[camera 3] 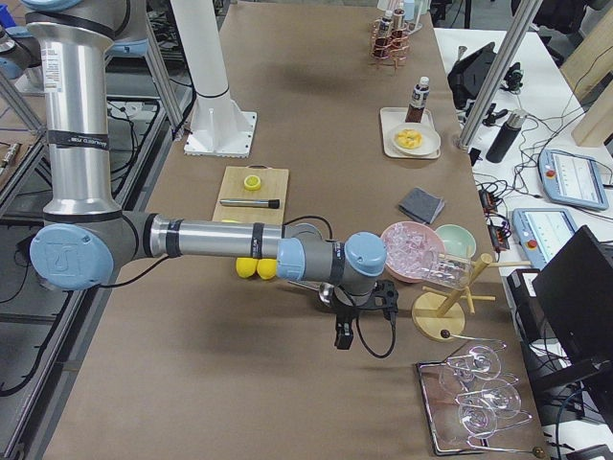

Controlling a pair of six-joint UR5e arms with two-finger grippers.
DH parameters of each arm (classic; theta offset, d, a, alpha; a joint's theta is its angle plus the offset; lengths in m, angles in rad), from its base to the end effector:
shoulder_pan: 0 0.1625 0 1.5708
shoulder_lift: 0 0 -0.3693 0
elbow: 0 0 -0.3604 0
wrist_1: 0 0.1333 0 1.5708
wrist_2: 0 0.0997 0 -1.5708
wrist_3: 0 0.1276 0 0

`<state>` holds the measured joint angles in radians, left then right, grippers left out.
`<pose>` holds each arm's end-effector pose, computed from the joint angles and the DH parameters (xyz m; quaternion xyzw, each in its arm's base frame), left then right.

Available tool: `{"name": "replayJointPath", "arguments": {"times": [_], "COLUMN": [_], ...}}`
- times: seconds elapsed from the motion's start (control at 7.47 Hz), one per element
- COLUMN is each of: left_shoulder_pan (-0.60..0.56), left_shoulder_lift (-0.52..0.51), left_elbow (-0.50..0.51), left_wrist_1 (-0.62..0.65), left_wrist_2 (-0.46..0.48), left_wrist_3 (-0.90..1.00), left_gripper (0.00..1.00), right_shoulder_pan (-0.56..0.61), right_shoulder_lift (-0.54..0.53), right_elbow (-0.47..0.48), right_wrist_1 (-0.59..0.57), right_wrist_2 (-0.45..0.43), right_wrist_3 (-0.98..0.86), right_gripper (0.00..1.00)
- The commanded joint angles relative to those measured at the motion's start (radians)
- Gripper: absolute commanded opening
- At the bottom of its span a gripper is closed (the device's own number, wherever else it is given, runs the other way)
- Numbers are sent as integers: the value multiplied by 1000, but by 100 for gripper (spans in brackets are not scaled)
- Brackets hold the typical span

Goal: Place donut on tray

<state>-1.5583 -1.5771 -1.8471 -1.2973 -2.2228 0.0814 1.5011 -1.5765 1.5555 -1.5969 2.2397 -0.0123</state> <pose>-0.0503 -0.4497 0.5318 0.0153 0.3199 0.0459 0.9462 0.0225 -0.4558 0.6440 -0.0317 -0.3274 -0.0310 0.9439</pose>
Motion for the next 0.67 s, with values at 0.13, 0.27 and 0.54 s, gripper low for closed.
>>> {"name": "replayJointPath", "arguments": {"times": [0.13,0.27,0.54], "left_shoulder_pan": [0,0,1], "left_shoulder_lift": [-11,-11,-12], "left_elbow": [-1,-1,-6], "left_wrist_1": [15,15,12], "left_wrist_2": [-1,0,-2], "left_wrist_3": [3,3,3], "left_gripper": [98,98,98], "right_shoulder_pan": [-1,-1,-1], "right_shoulder_lift": [0,0,0], "right_elbow": [1,0,1], "right_wrist_1": [0,0,0], "right_wrist_2": [15,15,21], "right_wrist_3": [2,0,2], "right_gripper": [100,100,100]}}
